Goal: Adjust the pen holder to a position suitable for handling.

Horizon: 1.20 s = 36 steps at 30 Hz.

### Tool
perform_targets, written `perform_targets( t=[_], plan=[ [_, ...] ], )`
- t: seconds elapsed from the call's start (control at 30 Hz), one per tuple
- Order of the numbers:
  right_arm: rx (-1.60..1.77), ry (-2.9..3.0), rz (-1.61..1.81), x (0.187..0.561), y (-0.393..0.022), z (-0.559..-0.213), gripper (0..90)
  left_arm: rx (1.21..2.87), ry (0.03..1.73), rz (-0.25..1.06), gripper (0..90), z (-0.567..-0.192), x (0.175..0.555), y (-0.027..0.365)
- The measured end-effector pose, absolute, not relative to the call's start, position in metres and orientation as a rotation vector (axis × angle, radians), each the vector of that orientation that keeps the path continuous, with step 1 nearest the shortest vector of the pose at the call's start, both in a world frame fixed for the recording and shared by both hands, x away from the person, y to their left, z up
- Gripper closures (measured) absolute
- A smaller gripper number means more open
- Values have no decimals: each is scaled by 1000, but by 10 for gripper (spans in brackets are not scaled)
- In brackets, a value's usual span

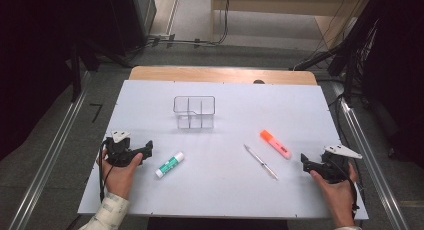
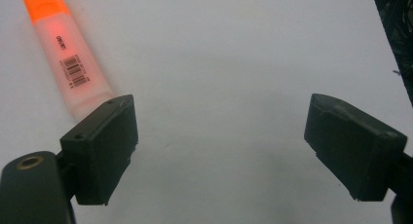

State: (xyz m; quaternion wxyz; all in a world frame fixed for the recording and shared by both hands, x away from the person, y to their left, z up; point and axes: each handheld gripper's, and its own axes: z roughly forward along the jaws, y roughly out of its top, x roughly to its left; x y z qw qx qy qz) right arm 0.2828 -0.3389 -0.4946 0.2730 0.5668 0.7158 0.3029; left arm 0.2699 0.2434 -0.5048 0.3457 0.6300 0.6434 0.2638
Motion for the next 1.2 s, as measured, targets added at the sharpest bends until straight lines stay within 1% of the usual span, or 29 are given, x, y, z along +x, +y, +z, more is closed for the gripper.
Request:
perform_targets(
  t=[0.1, 0.33, 0.43, 0.5, 0.57, 0.63, 0.7, 0.8, 0.83, 0.9, 0.93, 1.0, 1.03, 1.13, 1.2],
  plan=[
    [1501, 1938, 827, 280, -335, -492, 109, 1619, 1668, 673, 92, -504, 270, 244],
    [1445, 1964, 848, 282, -320, -486, 115, 1587, 1648, 674, 94, -497, 273, 241],
    [1429, 1966, 872, 286, -313, -483, 132, 1590, 1633, 678, 123, -495, 281, 236],
    [1422, 1975, 890, 290, -307, -481, 166, 1596, 1625, 695, 144, -494, 285, 232],
    [1396, 1985, 918, 296, -298, -477, 206, 1586, 1612, 733, 212, -492, 288, 230],
    [1364, 2009, 948, 302, -286, -472, 279, 1583, 1605, 760, 278, -490, 295, 228],
    [1345, 2051, 998, 310, -273, -468, 403, 1569, 1606, 751, 348, -489, 302, 228],
    [1295, 2141, 1035, 323, -248, -464, 562, 1583, 1605, 701, 463, -489, 314, 226],
    [1274, 2170, 1033, 327, -238, -463, 600, 1588, 1598, 677, 512, -489, 318, 225],
    [1231, 2203, 1018, 335, -219, -464, 717, 1602, 1581, 642, 627, -489, 325, 223],
    [1217, 2219, 1027, 339, -211, -464, 762, 1619, 1570, 632, 698, -488, 329, 221],
    [1204, 2252, 1053, 348, -194, -464, 852, 1658, 1559, 630, 774, -485, 337, 217],
    [1196, 2266, 1061, 352, -186, -464, 880, 1669, 1558, 640, 810, -484, 342, 214],
    [1192, 2290, 1076, 366, -162, -464, 882, 1679, 1537, 657, 900, -480, 354, 209],
    [1186, 2299, 1089, 375, -145, -463, 882, 1685, 1521, 666, 900, -478, 362, 205]
  ],
)
